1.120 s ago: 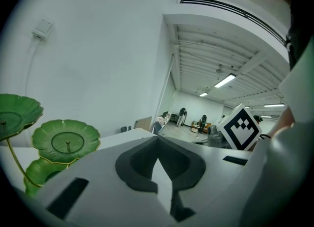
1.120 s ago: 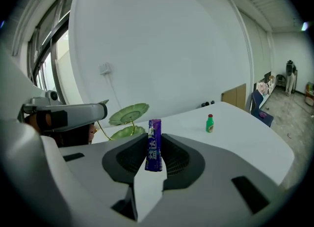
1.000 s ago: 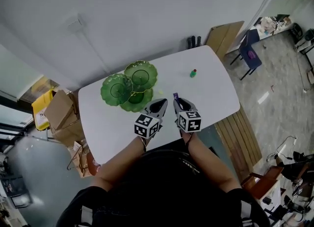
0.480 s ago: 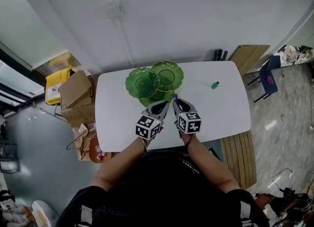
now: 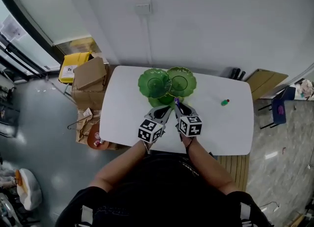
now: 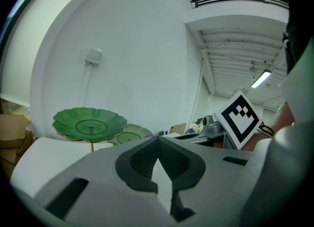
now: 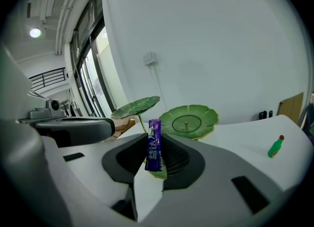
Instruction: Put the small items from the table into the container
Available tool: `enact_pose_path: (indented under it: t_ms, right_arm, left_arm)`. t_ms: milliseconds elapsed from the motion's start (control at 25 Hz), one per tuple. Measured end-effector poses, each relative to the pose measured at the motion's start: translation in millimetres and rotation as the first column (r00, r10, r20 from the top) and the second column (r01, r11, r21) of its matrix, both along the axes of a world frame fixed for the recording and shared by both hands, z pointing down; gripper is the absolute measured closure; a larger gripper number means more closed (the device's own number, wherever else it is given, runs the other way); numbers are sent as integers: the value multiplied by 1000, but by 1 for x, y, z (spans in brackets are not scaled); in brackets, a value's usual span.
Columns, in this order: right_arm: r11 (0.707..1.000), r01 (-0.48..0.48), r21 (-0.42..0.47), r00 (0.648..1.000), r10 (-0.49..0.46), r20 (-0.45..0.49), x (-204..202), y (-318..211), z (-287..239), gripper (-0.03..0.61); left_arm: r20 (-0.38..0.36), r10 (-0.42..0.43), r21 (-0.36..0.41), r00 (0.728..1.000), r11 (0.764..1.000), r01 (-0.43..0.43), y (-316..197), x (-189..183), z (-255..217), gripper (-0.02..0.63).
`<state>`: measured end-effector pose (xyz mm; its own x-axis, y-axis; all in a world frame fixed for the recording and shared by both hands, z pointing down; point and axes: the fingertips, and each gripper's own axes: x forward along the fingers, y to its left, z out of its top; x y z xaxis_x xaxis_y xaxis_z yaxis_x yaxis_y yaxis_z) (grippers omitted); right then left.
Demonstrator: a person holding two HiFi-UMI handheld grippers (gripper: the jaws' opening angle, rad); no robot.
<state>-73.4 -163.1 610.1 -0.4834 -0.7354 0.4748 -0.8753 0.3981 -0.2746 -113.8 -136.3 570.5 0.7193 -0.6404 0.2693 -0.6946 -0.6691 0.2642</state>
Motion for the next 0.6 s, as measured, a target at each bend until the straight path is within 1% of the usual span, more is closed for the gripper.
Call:
enact_pose_path:
  t_ms: [280,480,600]
  right_arm:
    - [992,122,13,993,-122,-6,29,-6,-8,488]
    - [984,180,14,984,-180,11,60,1,-11,488]
    - [981,195,1,980,-195,30,74,5,-9,488]
  left_arm:
    - [-7,-121,-10,993,993,121,4,31,1,606]
    - [-22,-227,-4,974,974,227,12,52,-2,606]
    - [-17,-235,-22,972,972,235,20,76,4,606]
